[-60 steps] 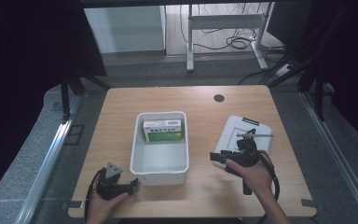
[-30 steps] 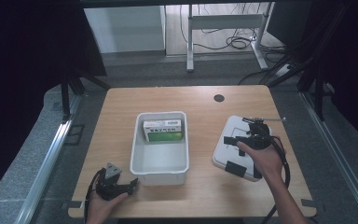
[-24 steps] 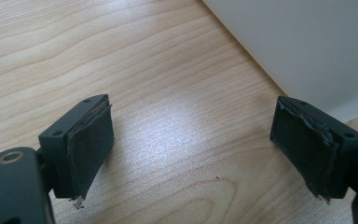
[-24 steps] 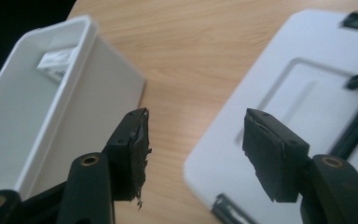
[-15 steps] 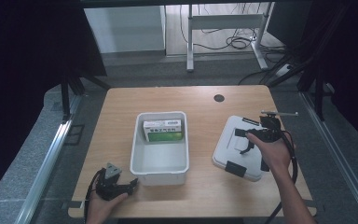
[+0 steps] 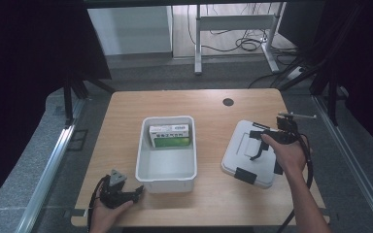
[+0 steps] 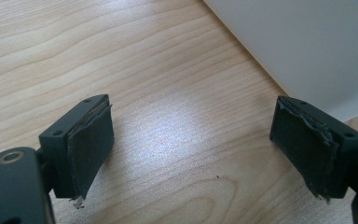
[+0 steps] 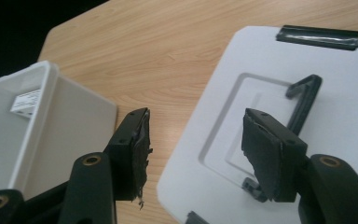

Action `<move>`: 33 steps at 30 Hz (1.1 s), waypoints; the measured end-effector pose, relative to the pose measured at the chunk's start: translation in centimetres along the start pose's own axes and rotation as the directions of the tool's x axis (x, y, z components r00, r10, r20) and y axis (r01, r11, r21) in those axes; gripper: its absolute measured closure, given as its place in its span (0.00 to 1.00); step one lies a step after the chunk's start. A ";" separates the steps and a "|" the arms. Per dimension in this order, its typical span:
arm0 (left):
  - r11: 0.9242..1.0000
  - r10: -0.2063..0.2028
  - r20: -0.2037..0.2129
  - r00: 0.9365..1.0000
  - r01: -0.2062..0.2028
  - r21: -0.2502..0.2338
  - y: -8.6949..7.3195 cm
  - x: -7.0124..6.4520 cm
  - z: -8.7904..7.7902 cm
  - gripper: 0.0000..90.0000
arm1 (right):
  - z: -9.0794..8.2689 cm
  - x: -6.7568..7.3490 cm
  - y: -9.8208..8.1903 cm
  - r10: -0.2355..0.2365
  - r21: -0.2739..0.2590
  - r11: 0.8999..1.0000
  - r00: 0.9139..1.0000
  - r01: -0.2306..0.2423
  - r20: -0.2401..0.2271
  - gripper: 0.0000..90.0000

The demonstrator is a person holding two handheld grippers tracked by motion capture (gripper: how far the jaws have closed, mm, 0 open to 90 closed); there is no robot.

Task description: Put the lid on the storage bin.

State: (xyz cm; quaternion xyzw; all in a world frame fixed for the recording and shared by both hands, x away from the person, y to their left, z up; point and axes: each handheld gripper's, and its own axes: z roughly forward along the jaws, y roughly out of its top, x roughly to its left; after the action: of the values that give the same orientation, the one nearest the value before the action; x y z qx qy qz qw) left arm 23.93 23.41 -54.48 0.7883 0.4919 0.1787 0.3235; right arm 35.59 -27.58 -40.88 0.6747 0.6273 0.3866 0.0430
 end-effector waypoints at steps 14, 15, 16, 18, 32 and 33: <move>1.000 0.000 -0.001 1.000 0.000 0.001 0.0 0.0 0.0 0.15 | 0.6 -1.2 0.6 0.035 0.017 0.999 0.999 -0.035 0.030 0.52; 1.000 0.000 -0.001 1.000 0.000 0.001 0.0 0.0 0.0 0.15 | 0.6 -1.2 0.6 0.035 0.017 0.999 0.999 -0.035 0.030 0.52; 1.000 0.000 -0.001 1.000 0.000 0.001 0.0 0.0 0.0 0.15 | 0.7 -1.4 0.7 0.049 0.021 0.999 0.998 -0.050 0.047 0.52; 1.000 0.000 -0.001 1.000 0.000 0.001 0.0 0.0 0.0 0.15 | 0.8 -1.7 0.7 0.050 0.026 0.998 0.997 -0.052 0.060 0.52; 1.000 0.001 -0.001 1.000 -0.001 0.001 0.0 0.0 0.0 0.15 | 2.2 -3.6 1.0 0.070 0.073 0.994 0.986 -0.082 0.154 0.56; 1.000 0.001 -0.001 1.000 -0.001 0.001 0.0 0.0 0.0 0.15 | 2.5 -3.8 1.0 0.072 0.083 0.993 0.983 -0.087 0.172 0.57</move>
State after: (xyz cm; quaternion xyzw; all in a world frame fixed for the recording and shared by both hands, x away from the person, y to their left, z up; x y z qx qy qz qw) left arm 23.92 23.42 -54.48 0.7886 0.4918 0.1789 0.3229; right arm 38.19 -30.08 -43.92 0.7307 0.6108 0.3009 0.0498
